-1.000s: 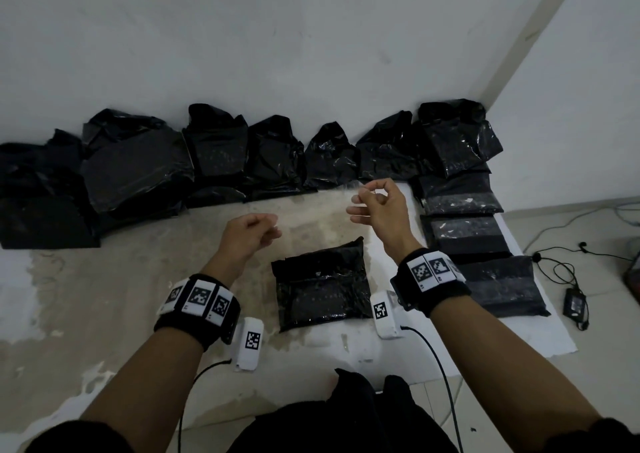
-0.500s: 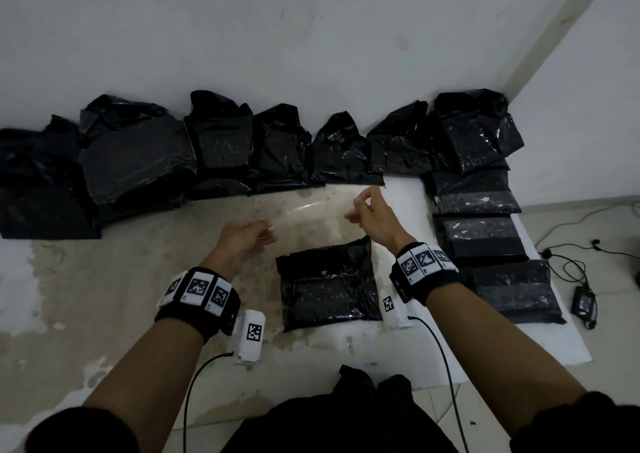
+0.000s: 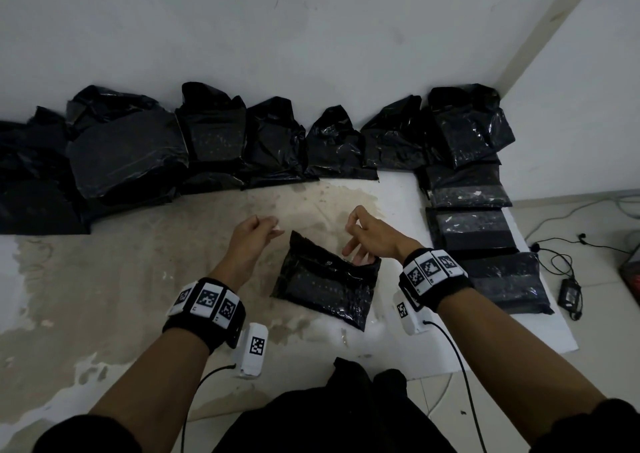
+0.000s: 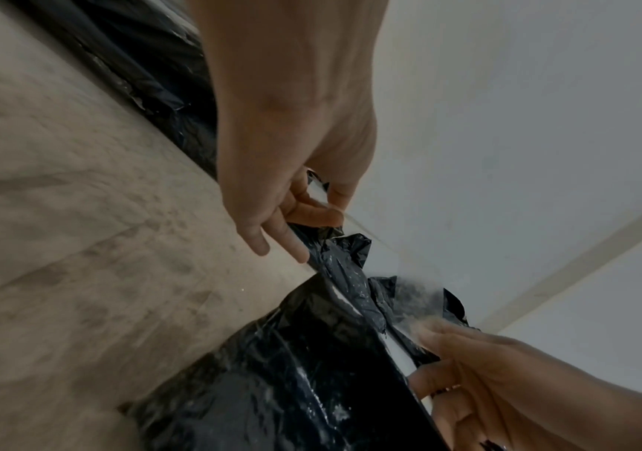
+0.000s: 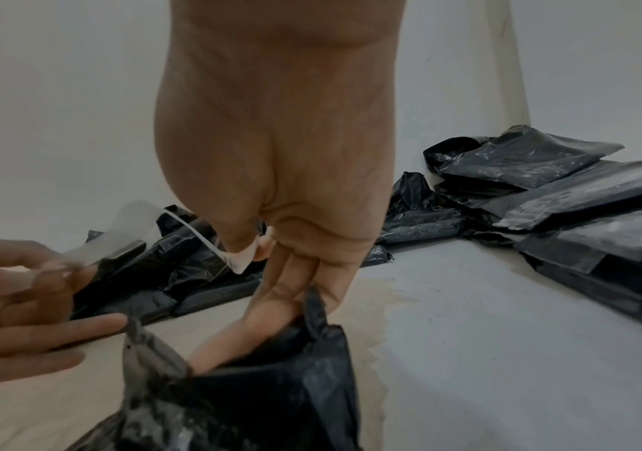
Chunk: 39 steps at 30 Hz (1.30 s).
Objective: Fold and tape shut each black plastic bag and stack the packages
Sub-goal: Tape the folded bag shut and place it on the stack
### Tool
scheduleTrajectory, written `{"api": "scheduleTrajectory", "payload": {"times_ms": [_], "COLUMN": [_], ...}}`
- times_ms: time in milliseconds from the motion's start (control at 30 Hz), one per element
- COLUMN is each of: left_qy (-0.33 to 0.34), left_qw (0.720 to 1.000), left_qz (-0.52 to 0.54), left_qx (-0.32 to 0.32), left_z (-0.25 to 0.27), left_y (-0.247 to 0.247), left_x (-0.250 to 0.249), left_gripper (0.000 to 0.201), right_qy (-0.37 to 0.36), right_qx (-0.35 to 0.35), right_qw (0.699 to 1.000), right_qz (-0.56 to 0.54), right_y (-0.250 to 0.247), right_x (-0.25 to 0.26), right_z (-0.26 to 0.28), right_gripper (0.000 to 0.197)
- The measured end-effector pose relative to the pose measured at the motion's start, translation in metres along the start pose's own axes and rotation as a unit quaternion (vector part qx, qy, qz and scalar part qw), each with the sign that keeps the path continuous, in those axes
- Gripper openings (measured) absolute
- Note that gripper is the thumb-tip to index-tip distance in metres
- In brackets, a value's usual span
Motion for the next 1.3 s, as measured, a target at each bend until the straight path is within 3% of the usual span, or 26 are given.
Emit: {"api": "scheduleTrajectory", "payload": {"times_ms": [133, 300, 433, 533, 733, 967, 1067, 1167, 1300], "left_qy": [0.033, 0.055, 0.044, 0.049, 0.183, 0.236, 0.260, 0.220, 0.210], "left_qw": [0.999, 0.997, 0.993, 0.991, 0.953, 0.937, 0.907, 0.915, 0.916], "left_qz": [-0.011, -0.008, -0.011, -0.056, -0.233, -0.229, -0.318, -0.335, -0.341], "left_qx": [0.004, 0.056, 0.112, 0.115, 0.069, 0.121, 0.089, 0.035, -0.014], "left_z": [0.007, 0.012, 0.017, 0.017, 0.015, 0.019, 0.018, 0.012, 0.001], "left_y": [0.006, 0.021, 0.041, 0.048, 0.049, 0.068, 0.065, 0.060, 0.056], "left_x": [-0.008, -0.021, -0.024, -0.014, -0.017, -0.032, -0.026, -0.018, -0.016], "left_gripper": [0.016, 0.011, 0.010, 0.011, 0.019, 0.026, 0.028, 0.008, 0.012], "right_qy": [0.023, 0.017, 0.009, 0.020, -0.008, -0.020, -0.023, -0.026, -0.032], "right_qx": [0.026, 0.031, -0.024, -0.078, -0.130, -0.173, -0.195, -0.230, -0.247], "right_qw": [0.999, 0.999, 0.995, 0.979, 0.954, 0.921, 0.901, 0.880, 0.868], "right_qz": [0.003, 0.010, -0.098, -0.187, -0.270, -0.349, -0.386, -0.415, -0.429], "right_y": [0.008, 0.022, 0.034, 0.043, 0.061, 0.065, 0.063, 0.059, 0.055], "right_x": [-0.005, -0.022, -0.042, -0.058, -0.089, -0.097, -0.099, -0.102, -0.105], "right_z": [0.014, 0.021, 0.030, 0.038, 0.050, 0.055, 0.060, 0.062, 0.061], "right_gripper": [0.012, 0.012, 0.015, 0.011, 0.008, 0.017, 0.014, 0.015, 0.016]}}
Point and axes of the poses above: each hand's wrist, its own z-axis away from the middle knuckle, its own y-axis out of the palm, x = y × z, the point moved 1 cm from there along -z, towards the middle knuckle, and after that the axes turned 14 degrees about -z, right-handed, at the moved point
